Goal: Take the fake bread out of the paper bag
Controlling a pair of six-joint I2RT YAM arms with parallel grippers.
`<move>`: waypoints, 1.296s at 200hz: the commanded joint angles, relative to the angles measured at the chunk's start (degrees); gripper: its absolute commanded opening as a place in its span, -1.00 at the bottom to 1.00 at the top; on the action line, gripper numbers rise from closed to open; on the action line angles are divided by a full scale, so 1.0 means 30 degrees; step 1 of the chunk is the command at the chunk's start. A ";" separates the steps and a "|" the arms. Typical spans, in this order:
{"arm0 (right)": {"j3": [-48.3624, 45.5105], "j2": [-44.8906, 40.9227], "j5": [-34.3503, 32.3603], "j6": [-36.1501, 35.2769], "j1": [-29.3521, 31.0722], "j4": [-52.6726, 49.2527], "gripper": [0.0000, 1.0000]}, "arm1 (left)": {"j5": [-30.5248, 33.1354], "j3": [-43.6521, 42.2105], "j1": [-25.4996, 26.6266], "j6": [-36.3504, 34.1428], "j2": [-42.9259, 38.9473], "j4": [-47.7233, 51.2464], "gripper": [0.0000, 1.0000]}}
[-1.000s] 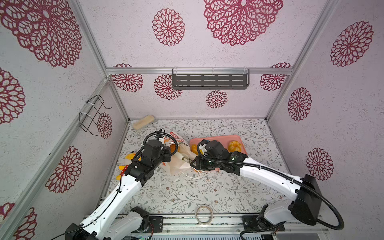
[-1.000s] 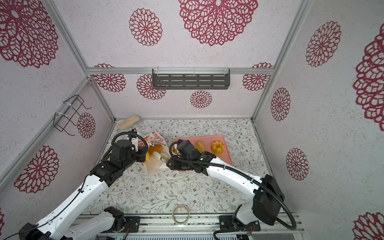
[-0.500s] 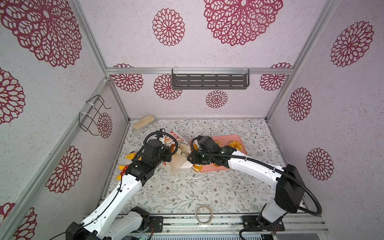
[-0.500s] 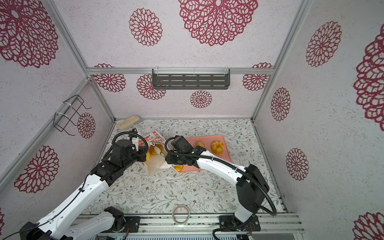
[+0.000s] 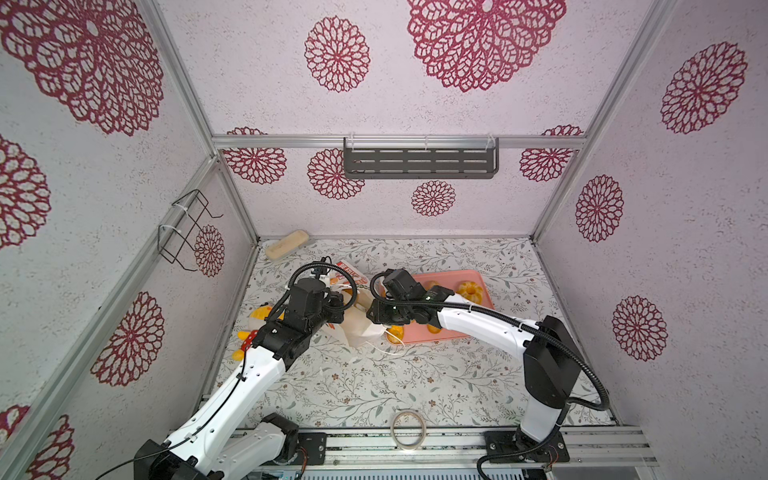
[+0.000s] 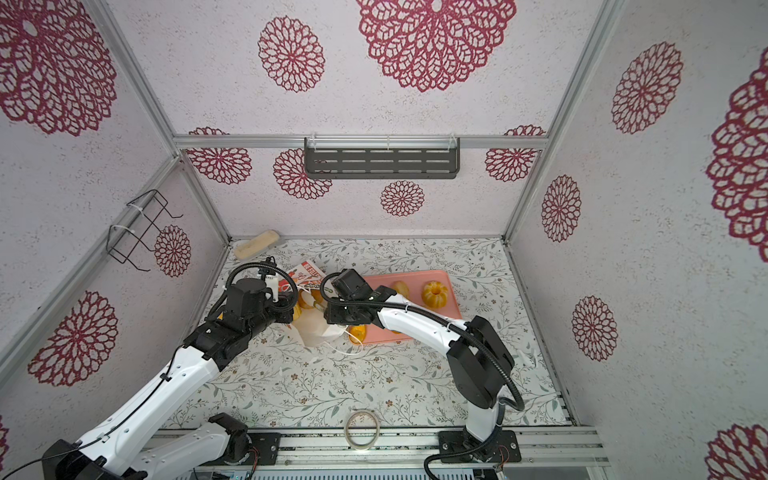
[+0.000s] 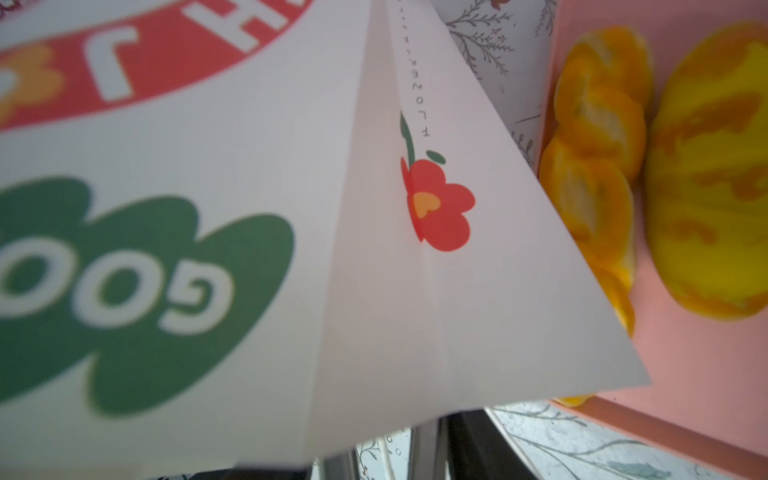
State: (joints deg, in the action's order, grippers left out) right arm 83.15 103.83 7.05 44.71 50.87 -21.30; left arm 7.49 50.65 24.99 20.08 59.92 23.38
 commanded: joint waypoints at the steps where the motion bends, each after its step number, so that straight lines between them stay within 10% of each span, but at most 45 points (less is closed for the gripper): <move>1: 0.0800 0.0442 -0.0328 -0.0210 -0.0127 0.0332 -0.10 | -0.0617 0.0239 0.0065 0.0211 0.0014 -0.0478 -1.00; 259: 0.0233 -0.2595 0.0345 0.0038 0.0221 0.0596 -0.22 | 0.0142 0.0485 0.0264 0.1373 0.1099 -0.0817 -1.00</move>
State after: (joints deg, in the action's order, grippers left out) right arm 84.33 101.03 8.43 44.64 50.96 -20.97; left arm 8.34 50.70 25.10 22.61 62.41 20.64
